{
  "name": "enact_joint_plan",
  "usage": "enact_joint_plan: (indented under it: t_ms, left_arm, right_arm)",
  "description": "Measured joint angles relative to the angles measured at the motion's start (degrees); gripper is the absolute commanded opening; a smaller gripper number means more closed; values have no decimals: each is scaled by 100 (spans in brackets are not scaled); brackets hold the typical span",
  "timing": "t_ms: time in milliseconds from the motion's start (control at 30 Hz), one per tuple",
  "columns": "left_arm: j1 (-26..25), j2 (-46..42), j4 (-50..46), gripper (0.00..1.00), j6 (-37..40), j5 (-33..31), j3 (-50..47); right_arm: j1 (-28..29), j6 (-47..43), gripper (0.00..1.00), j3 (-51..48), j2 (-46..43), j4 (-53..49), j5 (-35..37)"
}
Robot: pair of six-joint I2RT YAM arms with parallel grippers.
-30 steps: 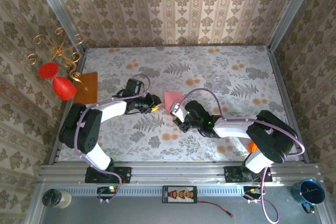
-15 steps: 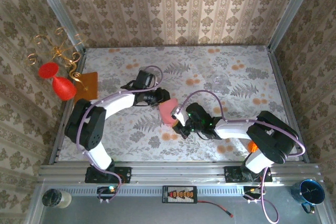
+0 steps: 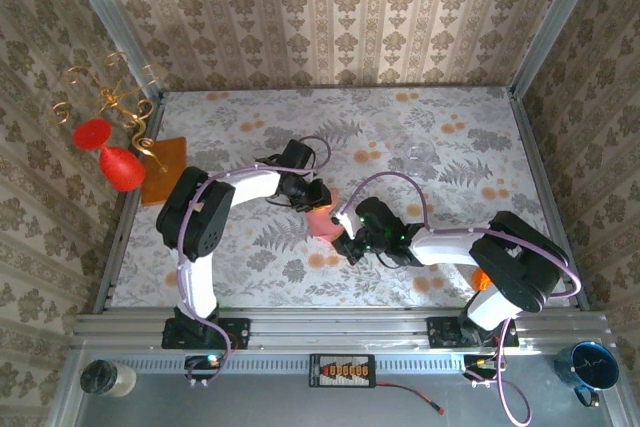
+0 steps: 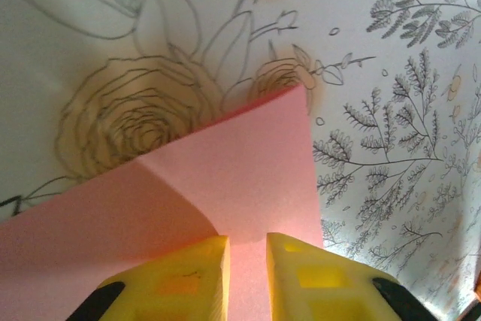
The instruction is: Fold a paper plane with a square sheet of paper (pick it up from the middle)
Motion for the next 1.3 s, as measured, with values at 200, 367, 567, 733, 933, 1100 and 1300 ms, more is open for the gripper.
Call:
enact_joint_plan:
  t_ms: [200, 367, 567, 733, 933, 1100, 1300]
  left_arm:
    - [-37, 133, -175, 19, 214, 26, 151]
    - [-57, 234, -275, 18, 354, 70, 306]
    - [-79, 302, -328, 18, 457, 114, 393]
    - [-79, 313, -328, 18, 494, 153, 404]
    - [-79, 317, -321, 18, 496, 179, 407]
    - [-79, 317, -326, 18, 496, 179, 411]
    - [-81, 323, -328, 18, 492, 184, 417]
  right_arm:
    - [-74, 289, 6, 153, 0, -330, 540]
    - [-101, 483, 5, 365, 0, -518, 901]
    - [-118, 627, 5, 455, 24, -691, 1158]
    - [-146, 772, 5, 455, 127, -730, 1163]
    - [-181, 975, 5, 457, 251, -754, 1161]
    - [-219, 1049, 5, 472, 424, -752, 1139]
    - [-236, 1095, 5, 544, 479, -748, 1084]
